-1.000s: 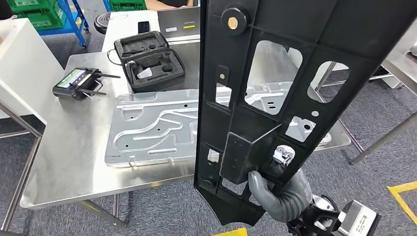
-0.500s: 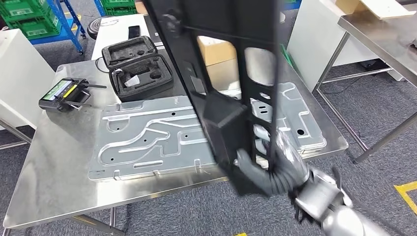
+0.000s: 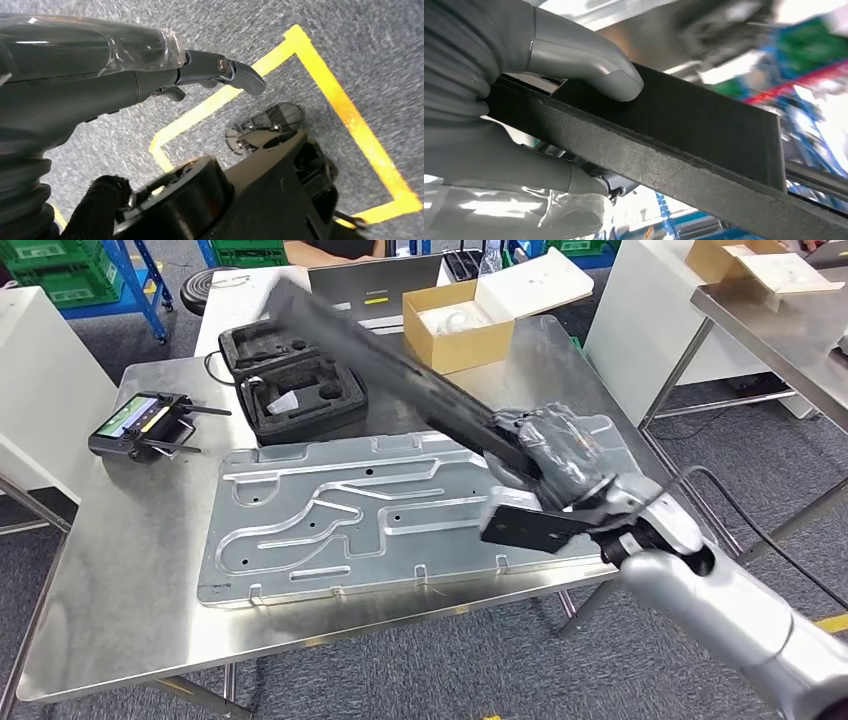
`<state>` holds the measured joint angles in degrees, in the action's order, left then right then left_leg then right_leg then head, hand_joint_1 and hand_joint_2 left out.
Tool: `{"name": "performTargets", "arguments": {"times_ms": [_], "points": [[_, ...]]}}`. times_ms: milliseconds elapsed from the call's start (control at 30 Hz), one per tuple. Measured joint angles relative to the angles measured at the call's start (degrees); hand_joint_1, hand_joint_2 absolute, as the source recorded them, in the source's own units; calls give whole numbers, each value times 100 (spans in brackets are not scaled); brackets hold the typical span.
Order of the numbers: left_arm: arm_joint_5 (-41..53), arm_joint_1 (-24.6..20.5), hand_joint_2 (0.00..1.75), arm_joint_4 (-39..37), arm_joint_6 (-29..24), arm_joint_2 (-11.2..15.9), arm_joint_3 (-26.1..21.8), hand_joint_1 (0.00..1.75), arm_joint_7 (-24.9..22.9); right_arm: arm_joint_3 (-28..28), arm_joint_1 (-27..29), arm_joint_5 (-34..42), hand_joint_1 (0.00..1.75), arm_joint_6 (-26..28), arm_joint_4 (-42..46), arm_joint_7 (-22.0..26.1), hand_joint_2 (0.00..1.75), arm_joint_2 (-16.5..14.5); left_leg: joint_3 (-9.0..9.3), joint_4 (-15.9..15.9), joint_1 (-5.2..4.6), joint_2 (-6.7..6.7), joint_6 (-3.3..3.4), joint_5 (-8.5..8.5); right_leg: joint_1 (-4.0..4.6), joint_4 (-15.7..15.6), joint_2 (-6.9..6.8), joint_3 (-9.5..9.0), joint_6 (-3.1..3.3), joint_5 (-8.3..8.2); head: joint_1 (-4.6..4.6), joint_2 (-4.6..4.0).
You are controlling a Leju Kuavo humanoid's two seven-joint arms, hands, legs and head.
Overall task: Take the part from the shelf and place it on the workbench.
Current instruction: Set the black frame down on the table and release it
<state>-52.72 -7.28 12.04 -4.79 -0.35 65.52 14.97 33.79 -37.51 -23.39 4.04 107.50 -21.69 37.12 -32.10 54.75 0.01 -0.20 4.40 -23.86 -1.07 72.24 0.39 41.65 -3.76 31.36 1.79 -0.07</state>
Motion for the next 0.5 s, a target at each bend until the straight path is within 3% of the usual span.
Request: {"name": "performTargets", "arguments": {"times_ms": [67, 133, 200, 267, 367, 433, 500], "points": [[49, -24, 175, 0, 14, -1, 44, 0, -45, 172, -185, -347, 175, -117, -317, -55, 175, -1, 3, 2, 9, -9, -2, -4, -23, 34, -4, 47, -22, -89, -1, 0], [71, -39, 175, 0, 17, -5, 63, 0, -66, 255, -269, -535, 175, -170, -484, -74, 175, -2, 8, 5, 17, -17, -11, -10, -37, -165, -7, -41, -33, -220, -1, 0], [127, -82, 175, 0, 29, -23, 129, 0, -108, 552, -504, -1043, 175, -260, -1075, -37, 175, -30, 5, 35, 12, -45, -85, -50, -54, -979, -16, -424, -36, -531, -3, 0], [187, -123, 175, 0, 39, -40, 204, 0, -157, 927, -728, -1594, 175, -353, -1810, 42, 175, -91, -1, 46, 6, -70, -173, -74, -52, -1637, -20, -724, 6, -753, -9, 0], [228, -150, 175, 0, 42, -45, 268, 0, -193, 1284, -862, -2070, 175, -449, -2486, 137, 175, -213, -55, 135, 37, -65, -249, -142, -47, -1645, -22, -710, 125, -763, -10, 0], [243, -164, 175, 0, 49, -49, 302, 0, -200, 1475, -951, -2292, 175, -480, -2860, 188, 175, -315, -330, 678, 49, -52, -300, -397, -51, -1652, -27, -715, 181, -759, -13, 0], [248, -186, 175, 1, 56, -50, 319, 0, -204, 1649, -1009, -2442, 175, -477, -3225, 212, 175, -428, -769, 1488, 47, -48, -320, -677, -34, -1651, -28, -721, 214, -744, -14, 0]]}}
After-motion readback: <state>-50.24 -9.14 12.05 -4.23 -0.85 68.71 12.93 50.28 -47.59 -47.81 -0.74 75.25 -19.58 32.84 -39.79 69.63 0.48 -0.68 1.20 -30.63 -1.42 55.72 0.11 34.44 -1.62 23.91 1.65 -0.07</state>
